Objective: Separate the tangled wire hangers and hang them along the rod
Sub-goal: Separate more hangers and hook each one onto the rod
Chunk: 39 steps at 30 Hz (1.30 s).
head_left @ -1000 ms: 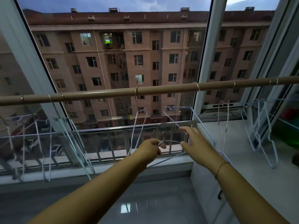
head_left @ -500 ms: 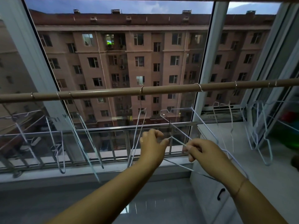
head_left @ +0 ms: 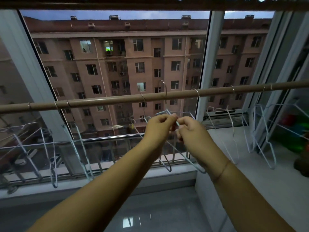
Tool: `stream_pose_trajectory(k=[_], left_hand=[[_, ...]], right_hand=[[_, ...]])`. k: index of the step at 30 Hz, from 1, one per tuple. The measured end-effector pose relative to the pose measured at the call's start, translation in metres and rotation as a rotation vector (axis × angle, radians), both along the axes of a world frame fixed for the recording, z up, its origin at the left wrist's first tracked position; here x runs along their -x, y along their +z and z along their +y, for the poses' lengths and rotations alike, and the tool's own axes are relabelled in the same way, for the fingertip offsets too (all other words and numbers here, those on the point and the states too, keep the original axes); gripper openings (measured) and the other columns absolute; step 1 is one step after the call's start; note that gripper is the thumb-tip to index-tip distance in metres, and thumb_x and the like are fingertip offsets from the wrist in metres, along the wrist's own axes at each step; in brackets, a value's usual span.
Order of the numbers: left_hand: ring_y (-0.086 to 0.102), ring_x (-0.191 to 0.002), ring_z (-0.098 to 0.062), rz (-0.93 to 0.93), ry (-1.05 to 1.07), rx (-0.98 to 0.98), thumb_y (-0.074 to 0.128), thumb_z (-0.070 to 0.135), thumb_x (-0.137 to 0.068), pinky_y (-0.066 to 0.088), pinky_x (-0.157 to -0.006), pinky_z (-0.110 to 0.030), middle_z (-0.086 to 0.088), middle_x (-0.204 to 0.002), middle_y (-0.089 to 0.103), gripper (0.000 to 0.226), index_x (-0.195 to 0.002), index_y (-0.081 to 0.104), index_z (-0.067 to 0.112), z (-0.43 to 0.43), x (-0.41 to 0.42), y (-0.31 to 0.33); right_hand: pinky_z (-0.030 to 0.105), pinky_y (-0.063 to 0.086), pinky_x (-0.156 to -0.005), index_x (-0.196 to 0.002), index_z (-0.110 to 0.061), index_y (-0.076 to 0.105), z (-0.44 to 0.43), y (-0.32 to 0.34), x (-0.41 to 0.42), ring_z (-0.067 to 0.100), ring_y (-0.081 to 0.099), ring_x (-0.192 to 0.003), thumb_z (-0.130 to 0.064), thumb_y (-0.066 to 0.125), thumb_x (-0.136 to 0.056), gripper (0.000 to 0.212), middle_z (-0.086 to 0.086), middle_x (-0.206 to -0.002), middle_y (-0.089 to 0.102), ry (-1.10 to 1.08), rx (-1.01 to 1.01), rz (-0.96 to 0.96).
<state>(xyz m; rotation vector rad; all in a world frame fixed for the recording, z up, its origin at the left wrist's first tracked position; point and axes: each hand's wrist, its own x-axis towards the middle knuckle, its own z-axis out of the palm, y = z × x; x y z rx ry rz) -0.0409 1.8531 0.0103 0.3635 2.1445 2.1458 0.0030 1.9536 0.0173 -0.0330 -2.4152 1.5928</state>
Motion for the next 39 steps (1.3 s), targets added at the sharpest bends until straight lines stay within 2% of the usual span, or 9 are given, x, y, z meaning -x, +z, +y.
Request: stream_pose_trajectory(k=[4,11,15,18,22,25,29,33,39], left_hand=[[0.049,-0.055,-0.009,-0.067,0.08,0.053,0.049,0.024,-0.096,0.042,-0.053,-0.019,0.002,-0.06,0.052,0.029,-0.095,0.069,0.003,-0.006,0.011,0.001],[0.054,-0.067,-0.014,-0.194,0.11,0.103,0.05,0.019,-0.094,0.045,-0.073,-0.03,-0.006,-0.073,0.059,0.02,-0.091,0.067,0.009,-0.011,0.009,-0.013],[0.056,-0.085,-0.01,-0.024,0.289,0.056,0.054,0.014,-0.089,0.042,-0.064,-0.018,-0.006,-0.108,0.055,0.025,-0.114,0.051,0.015,-0.014,-0.005,-0.021],[0.054,-0.095,-0.008,0.22,0.331,0.018,0.053,0.013,-0.089,0.042,-0.073,-0.016,0.001,-0.11,0.051,0.029,-0.111,0.047,0.031,-0.011,-0.016,-0.018],[0.055,-0.097,-0.004,0.219,0.107,-0.006,0.05,0.013,-0.091,0.045,-0.077,-0.018,0.011,-0.105,0.055,0.027,-0.1,0.052,0.038,0.015,-0.014,-0.004],[0.053,-0.076,-0.008,-0.068,-0.03,0.004,0.048,0.013,-0.094,0.041,-0.063,-0.018,0.005,-0.085,0.055,0.018,-0.106,0.059,0.019,0.044,0.009,-0.002],[0.031,-0.049,-0.011,-0.405,-0.063,-0.073,0.045,0.008,-0.093,0.026,-0.051,-0.021,0.0,-0.057,0.036,0.018,-0.077,0.052,0.013,0.074,0.031,-0.015],[0.048,-0.033,-0.006,-0.382,0.012,-0.097,0.056,0.011,-0.09,0.037,-0.041,-0.016,0.0,-0.053,0.058,0.015,-0.078,0.064,0.009,0.085,0.042,-0.022],[0.056,-0.053,-0.01,-0.375,0.123,-0.133,0.057,0.016,-0.09,0.043,-0.047,-0.021,-0.003,-0.072,0.066,0.012,-0.088,0.067,0.009,0.097,0.07,-0.006]], right_hand=[[0.024,0.043,-0.059,-0.119,-0.011,0.05,-0.015,-0.004,0.017,0.011,0.05,-0.067,-0.003,0.037,-0.09,0.032,0.0,-0.081,0.054,0.044,0.055,-0.105],[0.03,0.049,-0.068,-0.108,-0.013,0.054,-0.015,-0.022,0.02,0.02,0.059,-0.079,-0.011,0.039,-0.093,0.022,-0.001,-0.086,0.061,0.085,-0.012,-0.114],[0.012,0.037,-0.065,-0.116,-0.02,0.052,0.004,-0.023,0.013,0.007,0.051,-0.087,-0.019,0.047,-0.092,0.025,-0.001,-0.117,0.053,-0.007,-0.242,0.065],[0.005,0.028,-0.064,-0.113,-0.019,0.055,0.031,-0.013,0.007,0.004,0.046,-0.092,-0.017,0.051,-0.09,0.023,-0.002,-0.122,0.049,-0.212,-0.316,0.27],[0.015,0.034,-0.07,-0.117,-0.013,0.053,0.068,-0.015,0.01,0.016,0.048,-0.101,-0.014,0.052,-0.089,0.028,0.007,-0.128,0.048,-0.363,-0.43,0.181],[0.023,0.037,-0.078,-0.121,-0.013,0.051,0.083,-0.032,0.012,0.02,0.054,-0.099,-0.02,0.053,-0.09,0.033,0.006,-0.118,0.057,-0.291,-0.371,-0.029],[0.031,0.048,-0.072,-0.111,-0.014,0.056,0.085,-0.045,0.01,0.02,0.06,-0.081,-0.023,0.054,-0.089,0.024,0.003,-0.086,0.063,-0.157,-0.223,-0.121],[0.037,0.054,-0.072,-0.094,-0.016,0.063,0.085,-0.041,0.012,0.021,0.063,-0.074,-0.014,0.051,-0.088,0.014,0.008,-0.076,0.067,-0.1,-0.174,-0.023],[0.03,0.05,-0.064,-0.089,-0.019,0.064,0.088,-0.024,0.042,0.013,0.059,-0.068,-0.016,0.051,-0.088,0.014,0.0,-0.071,0.065,-0.117,-0.176,0.068]])
